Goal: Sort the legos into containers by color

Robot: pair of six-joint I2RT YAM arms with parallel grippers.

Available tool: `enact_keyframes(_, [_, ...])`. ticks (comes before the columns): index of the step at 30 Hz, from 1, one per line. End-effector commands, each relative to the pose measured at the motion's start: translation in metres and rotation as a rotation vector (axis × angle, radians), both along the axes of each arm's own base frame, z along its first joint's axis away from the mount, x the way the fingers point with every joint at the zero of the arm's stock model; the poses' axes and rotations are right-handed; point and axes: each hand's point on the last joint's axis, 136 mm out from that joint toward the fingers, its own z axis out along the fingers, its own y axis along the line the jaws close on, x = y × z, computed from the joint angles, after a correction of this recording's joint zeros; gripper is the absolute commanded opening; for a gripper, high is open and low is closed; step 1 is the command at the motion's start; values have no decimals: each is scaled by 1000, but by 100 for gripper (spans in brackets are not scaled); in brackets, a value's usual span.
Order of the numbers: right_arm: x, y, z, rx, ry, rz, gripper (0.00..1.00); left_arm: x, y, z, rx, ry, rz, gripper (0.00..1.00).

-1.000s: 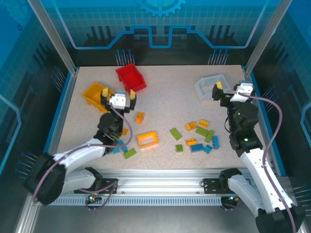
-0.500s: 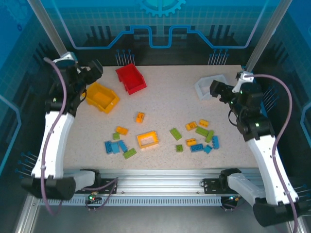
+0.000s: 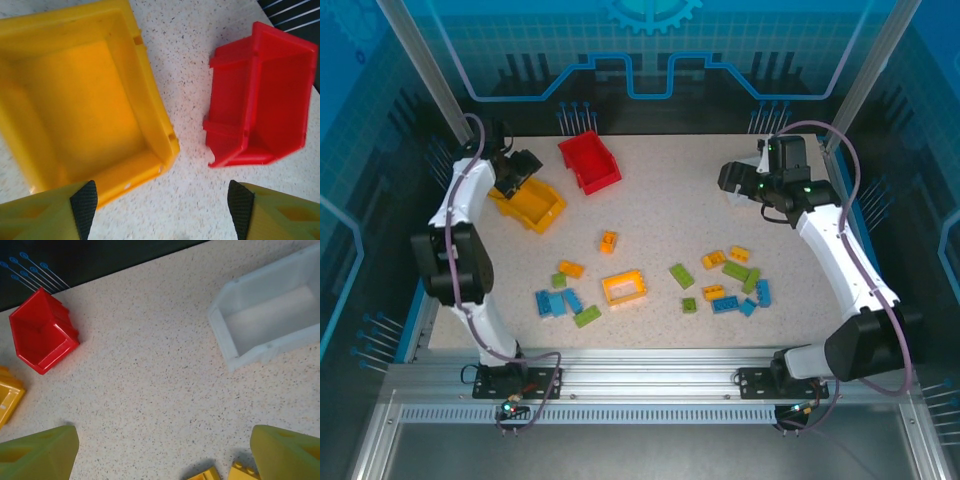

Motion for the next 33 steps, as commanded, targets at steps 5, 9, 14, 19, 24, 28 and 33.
enact_keyframes(5, [1,15,-1,34,23,62,89,40,4,-34,-42,58,-4,64])
enact_keyframes(9, [2,16,-10,33,44,63,88,52,5,-49,-37,68,-28,61])
enact_keyframes(14, [4,19,-16,42,57,72,87,64,-2,-60,-31,45,-87,63])
enact_keyframes(19, [6,21,-23,45,70,81,87,81,-21,-54,-12,-36,-184,68])
enact_keyframes(24, [6,23,-31,51,89,92,86,95,-37,-53,-14,-86,-267,69])
enact_keyframes(28, [4,23,-36,46,98,94,86,104,-53,-50,-24,-114,-327,72])
enact_keyframes(33, [3,24,-41,50,109,98,86,115,-64,-48,-4,-119,-359,73])
